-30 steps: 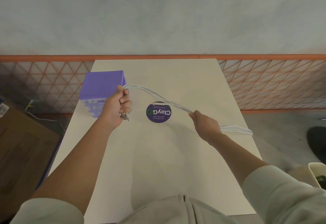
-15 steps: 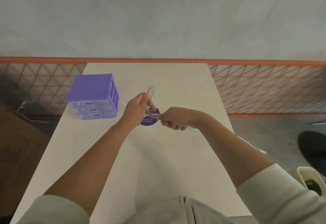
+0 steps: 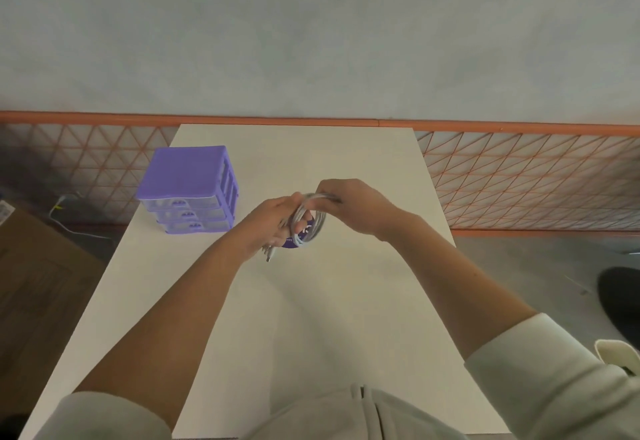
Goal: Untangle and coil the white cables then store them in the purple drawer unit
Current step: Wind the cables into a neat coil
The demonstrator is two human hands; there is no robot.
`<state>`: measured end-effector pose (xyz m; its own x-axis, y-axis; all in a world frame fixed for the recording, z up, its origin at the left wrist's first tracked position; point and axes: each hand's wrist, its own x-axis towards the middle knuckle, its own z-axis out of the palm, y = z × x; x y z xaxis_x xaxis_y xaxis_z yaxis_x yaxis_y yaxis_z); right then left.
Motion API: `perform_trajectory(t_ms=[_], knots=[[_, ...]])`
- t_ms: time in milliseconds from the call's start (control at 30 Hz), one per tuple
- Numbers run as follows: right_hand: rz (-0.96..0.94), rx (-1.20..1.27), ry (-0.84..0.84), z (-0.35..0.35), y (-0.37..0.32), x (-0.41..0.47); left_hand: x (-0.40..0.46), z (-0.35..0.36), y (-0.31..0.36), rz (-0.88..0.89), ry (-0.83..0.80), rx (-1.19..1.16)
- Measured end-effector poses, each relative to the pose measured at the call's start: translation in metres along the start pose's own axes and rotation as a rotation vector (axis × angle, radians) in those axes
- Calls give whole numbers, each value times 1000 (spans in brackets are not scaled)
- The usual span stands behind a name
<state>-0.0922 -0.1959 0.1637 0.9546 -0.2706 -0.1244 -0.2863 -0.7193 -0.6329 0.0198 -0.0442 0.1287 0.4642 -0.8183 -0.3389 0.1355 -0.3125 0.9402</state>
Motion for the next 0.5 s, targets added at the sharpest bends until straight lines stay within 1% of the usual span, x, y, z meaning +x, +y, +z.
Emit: perform_trajectory(t_ms=[133,233,333,400,467,500], knots=[[-51,-152,119,8,1,3,-2,-8,5,-54,-55,-109],[-51,-154,184,10,0,6,-3,-13,9,-98,-67,-95],[-33,-120,212,8,-2,8,-4,-16,13,-100,-71,-113],[-19,-75,237,9,-3,11,-2,-16,14,-74,-85,-171],[14,68,271,9,-4,13,-1,-15,15,-42,-125,-306],[31,174,255,7,-6,13,0,-14,15,-32,-146,-383]])
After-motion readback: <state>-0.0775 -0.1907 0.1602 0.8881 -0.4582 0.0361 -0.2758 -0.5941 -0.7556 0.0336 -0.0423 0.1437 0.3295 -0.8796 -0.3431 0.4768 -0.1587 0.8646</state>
